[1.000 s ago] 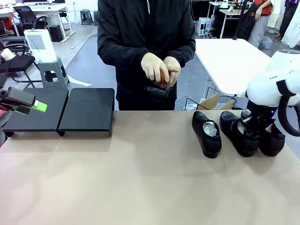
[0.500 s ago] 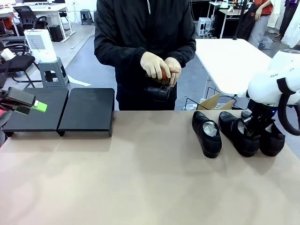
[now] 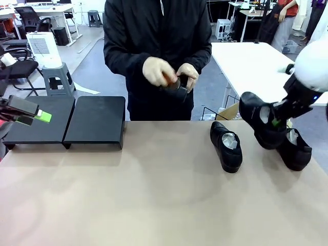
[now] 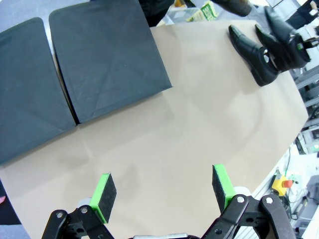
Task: Organize the shoes by placing them on the stand.
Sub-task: Pick up one Shoe and place it in the middle of the table.
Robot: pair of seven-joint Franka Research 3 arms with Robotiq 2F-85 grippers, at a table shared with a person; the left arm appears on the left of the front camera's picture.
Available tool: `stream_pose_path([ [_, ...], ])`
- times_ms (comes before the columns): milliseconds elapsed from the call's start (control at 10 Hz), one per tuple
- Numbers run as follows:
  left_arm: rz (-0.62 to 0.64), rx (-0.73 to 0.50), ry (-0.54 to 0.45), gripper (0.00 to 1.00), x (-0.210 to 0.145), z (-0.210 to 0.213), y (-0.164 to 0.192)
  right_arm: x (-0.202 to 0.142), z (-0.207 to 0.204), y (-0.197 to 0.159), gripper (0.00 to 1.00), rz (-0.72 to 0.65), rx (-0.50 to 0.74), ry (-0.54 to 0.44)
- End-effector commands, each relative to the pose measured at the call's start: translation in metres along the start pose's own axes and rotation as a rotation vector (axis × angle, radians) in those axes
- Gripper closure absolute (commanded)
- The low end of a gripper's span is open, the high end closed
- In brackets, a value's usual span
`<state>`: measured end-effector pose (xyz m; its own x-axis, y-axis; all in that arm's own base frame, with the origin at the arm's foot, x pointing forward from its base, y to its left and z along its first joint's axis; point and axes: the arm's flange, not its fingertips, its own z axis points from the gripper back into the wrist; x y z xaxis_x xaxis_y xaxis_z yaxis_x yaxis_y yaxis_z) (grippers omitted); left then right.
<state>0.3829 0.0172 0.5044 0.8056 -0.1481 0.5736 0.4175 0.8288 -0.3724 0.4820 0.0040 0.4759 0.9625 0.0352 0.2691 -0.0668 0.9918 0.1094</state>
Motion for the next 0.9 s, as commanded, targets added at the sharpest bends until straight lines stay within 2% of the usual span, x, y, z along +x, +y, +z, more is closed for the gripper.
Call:
stream_pose_path([
  [0,-0.01,-0.022,-0.012,0.0,-0.001,0.0,0.001,-0.036,0.028,0.022,1.0,0.055,0.024,-0.087],
  [100,-0.01,-0.022,-0.012,0.0,-0.001,0.0,0.001,0.0,0.0,0.0,1.0,0.0,0.0,0.0],
  [300,-0.01,-0.022,-0.012,0.0,-0.001,0.0,0.001,0.0,0.0,0.0,1.0,0.0,0.0,0.0],
  [400,-0.01,-0.022,-0.012,0.0,-0.001,0.0,0.001,-0.021,0.019,0.011,1.0,0.021,0.006,-0.023],
  [500,-0.01,-0.022,-0.012,0.0,-0.001,0.0,0.001,-0.03,0.031,0.025,1.0,-0.112,0.013,-0.053],
  [600,-0.01,-0.022,-0.012,0.0,-0.001,0.0,0.001,-0.047,0.051,0.039,1.0,-0.164,-0.062,-0.109],
  [800,-0.01,-0.022,-0.012,0.0,-0.001,0.0,0.001,-0.094,0.086,0.068,1.0,-0.236,-0.126,-0.107],
])
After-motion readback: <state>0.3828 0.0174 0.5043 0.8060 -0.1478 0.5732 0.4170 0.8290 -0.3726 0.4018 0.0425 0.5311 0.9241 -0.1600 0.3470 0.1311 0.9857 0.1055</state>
